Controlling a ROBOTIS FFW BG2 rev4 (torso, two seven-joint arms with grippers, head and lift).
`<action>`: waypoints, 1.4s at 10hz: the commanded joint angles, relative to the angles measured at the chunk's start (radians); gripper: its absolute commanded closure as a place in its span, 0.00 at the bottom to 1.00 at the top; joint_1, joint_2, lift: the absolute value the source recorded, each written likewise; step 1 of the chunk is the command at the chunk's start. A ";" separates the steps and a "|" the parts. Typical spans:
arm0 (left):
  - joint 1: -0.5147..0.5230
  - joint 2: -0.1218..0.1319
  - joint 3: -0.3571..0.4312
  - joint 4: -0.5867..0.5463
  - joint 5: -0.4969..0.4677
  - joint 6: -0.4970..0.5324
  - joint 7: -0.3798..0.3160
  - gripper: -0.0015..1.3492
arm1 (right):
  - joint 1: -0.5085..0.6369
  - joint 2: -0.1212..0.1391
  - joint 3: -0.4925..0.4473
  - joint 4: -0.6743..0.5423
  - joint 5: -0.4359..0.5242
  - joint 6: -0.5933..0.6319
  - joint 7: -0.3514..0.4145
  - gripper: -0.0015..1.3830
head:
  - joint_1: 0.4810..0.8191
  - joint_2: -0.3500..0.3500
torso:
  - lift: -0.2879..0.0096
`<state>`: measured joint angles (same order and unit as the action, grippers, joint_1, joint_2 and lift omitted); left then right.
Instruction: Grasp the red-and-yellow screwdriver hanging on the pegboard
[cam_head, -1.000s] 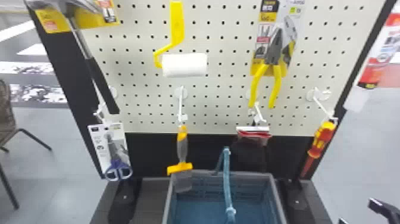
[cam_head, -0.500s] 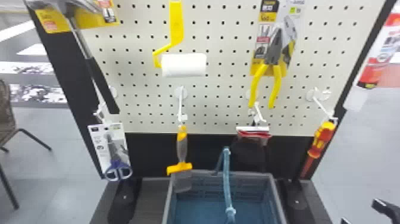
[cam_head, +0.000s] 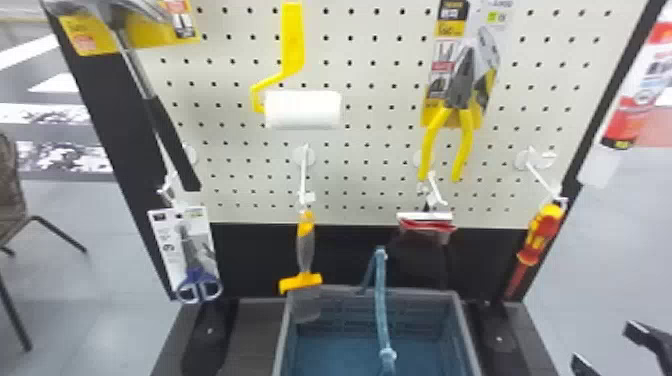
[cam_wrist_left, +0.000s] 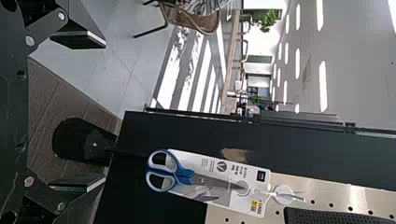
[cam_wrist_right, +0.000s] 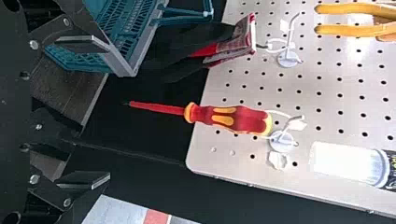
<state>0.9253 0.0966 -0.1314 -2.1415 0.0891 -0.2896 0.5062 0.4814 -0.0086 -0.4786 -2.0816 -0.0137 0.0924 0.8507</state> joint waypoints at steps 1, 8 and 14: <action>-0.001 0.000 0.001 0.000 0.000 0.001 0.002 0.20 | -0.023 -0.007 0.000 0.006 0.000 0.017 0.011 0.23 | 0.20 0.50 | 0.63; -0.006 0.005 -0.001 0.000 0.000 0.009 0.000 0.20 | -0.180 -0.033 0.003 0.075 -0.015 0.089 0.120 0.23 | 0.20 0.50 | 0.63; -0.008 0.005 -0.002 0.000 0.000 0.010 0.000 0.20 | -0.326 -0.094 0.086 0.171 -0.072 0.141 0.168 0.22 | 0.20 0.50 | 0.63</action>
<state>0.9176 0.1002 -0.1334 -2.1415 0.0890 -0.2801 0.5062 0.1686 -0.1006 -0.3939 -1.9125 -0.0855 0.2273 1.0173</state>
